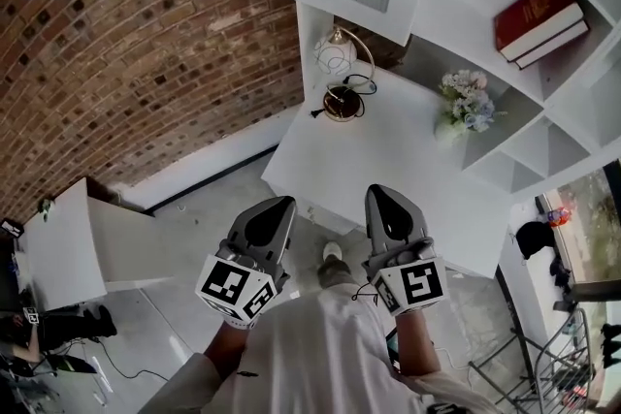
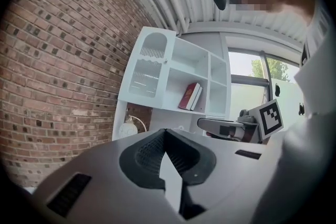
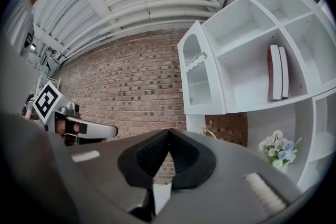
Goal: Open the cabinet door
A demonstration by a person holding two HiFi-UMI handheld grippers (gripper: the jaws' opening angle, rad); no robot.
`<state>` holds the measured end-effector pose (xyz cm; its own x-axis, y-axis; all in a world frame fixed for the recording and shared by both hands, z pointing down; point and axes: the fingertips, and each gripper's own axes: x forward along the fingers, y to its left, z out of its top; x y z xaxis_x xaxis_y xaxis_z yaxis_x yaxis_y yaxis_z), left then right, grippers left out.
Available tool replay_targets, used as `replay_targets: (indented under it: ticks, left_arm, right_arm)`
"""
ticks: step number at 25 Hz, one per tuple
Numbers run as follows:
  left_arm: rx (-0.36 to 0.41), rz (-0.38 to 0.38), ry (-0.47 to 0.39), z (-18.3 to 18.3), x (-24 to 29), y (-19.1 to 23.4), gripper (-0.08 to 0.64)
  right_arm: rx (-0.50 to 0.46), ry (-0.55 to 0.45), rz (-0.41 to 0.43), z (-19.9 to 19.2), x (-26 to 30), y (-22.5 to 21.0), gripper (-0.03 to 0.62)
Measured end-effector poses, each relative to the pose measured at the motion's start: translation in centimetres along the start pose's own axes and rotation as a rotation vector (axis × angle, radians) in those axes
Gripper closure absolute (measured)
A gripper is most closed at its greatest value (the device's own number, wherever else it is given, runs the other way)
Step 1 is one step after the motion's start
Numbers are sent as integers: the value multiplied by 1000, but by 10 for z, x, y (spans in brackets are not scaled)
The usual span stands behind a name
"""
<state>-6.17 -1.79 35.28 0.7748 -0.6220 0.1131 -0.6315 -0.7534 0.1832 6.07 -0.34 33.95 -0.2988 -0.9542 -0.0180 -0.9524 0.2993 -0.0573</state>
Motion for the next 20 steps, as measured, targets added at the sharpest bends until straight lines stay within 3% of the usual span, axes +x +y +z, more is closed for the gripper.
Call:
replay_targets:
  ticks: [8, 13, 20]
  left_arm:
    - [23, 46, -16, 17, 62, 22, 551]
    - [34, 66, -23, 20, 101, 27, 551]
    - [34, 98, -15, 18, 120, 31, 551]
  right_arm:
    - [45, -82, 64, 14, 50, -50, 592]
    - [63, -85, 59, 10, 69, -89, 592]
    - [64, -99, 73, 12, 87, -111, 592]
